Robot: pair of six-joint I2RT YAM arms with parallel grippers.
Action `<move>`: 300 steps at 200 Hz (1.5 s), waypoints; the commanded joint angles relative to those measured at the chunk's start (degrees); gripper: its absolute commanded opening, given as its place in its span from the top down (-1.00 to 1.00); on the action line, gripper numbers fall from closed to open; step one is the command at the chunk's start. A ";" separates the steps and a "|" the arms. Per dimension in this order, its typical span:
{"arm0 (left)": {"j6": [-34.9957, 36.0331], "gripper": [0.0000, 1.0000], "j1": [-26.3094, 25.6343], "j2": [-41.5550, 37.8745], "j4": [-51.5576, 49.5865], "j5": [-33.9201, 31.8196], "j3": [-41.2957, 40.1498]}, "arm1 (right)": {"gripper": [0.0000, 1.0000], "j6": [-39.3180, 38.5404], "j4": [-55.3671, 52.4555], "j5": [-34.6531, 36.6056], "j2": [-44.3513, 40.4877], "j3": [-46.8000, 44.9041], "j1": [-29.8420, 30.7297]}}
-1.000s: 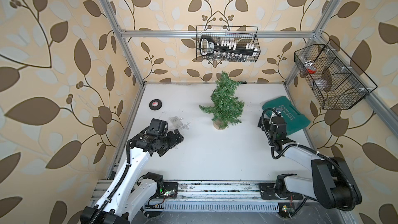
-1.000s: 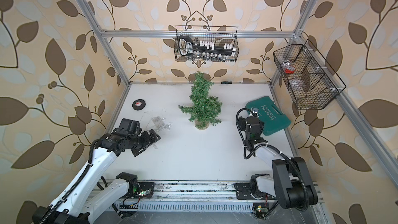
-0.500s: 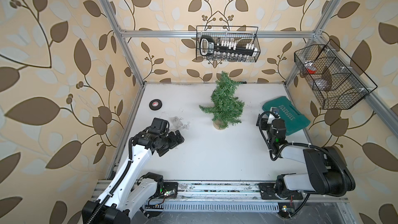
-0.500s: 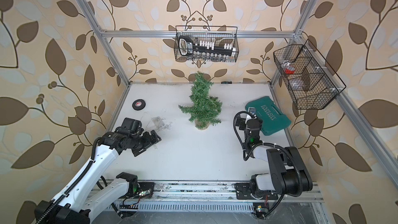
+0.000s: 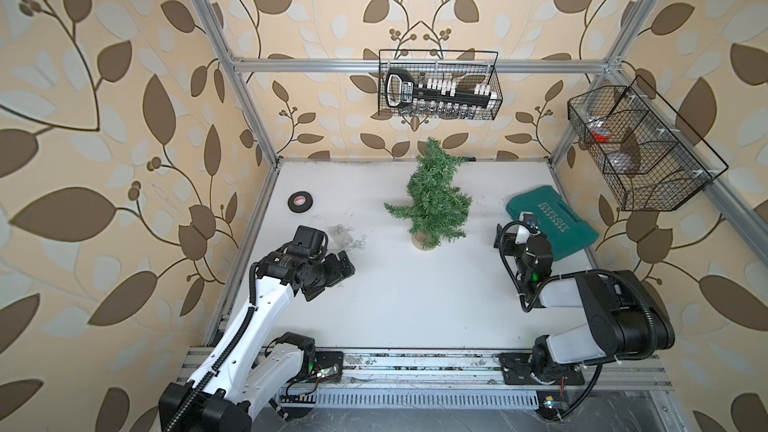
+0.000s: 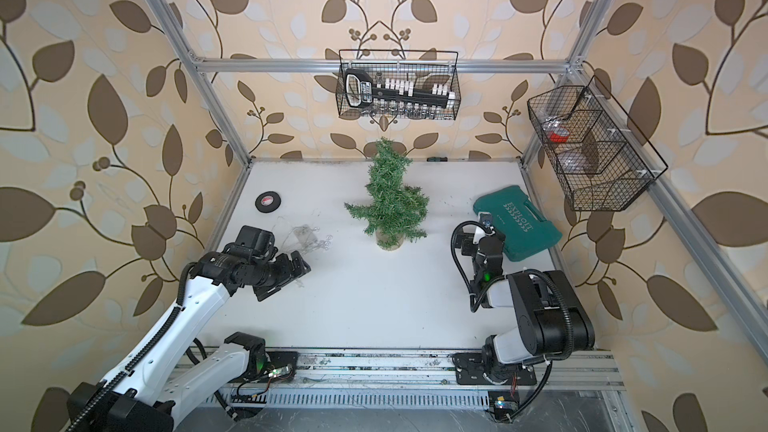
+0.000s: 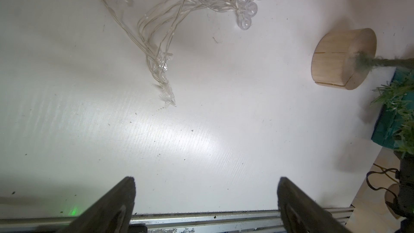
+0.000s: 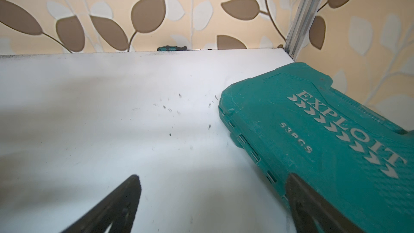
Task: Remove string lights from the small christmas tree
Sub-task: Reset both arms
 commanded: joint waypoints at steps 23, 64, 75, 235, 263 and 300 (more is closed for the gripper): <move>1.09 -0.98 -0.47 4.15 -2.00 -2.44 7.70 | -1.00 0.66 0.02 -1.62 0.23 1.01 -0.37; 0.21 -0.98 -0.47 8.55 -2.69 -7.90 13.53 | -1.00 0.66 0.08 -1.62 0.23 0.99 -0.36; 1.12 -0.98 -0.47 9.70 -2.51 -9.19 15.06 | -1.00 0.65 0.08 -1.62 0.22 0.99 -0.39; 23.91 -0.98 -5.39 8.93 40.41 -28.07 -6.42 | -1.00 0.66 0.11 -1.62 0.20 0.99 -0.41; 27.70 -0.98 -5.65 10.47 47.30 -30.50 -10.17 | -1.00 0.66 0.09 -1.62 0.19 0.99 -0.37; 33.72 -0.98 -5.22 11.47 62.16 -30.67 -15.92 | -0.99 0.66 0.08 -1.62 0.19 0.99 -0.43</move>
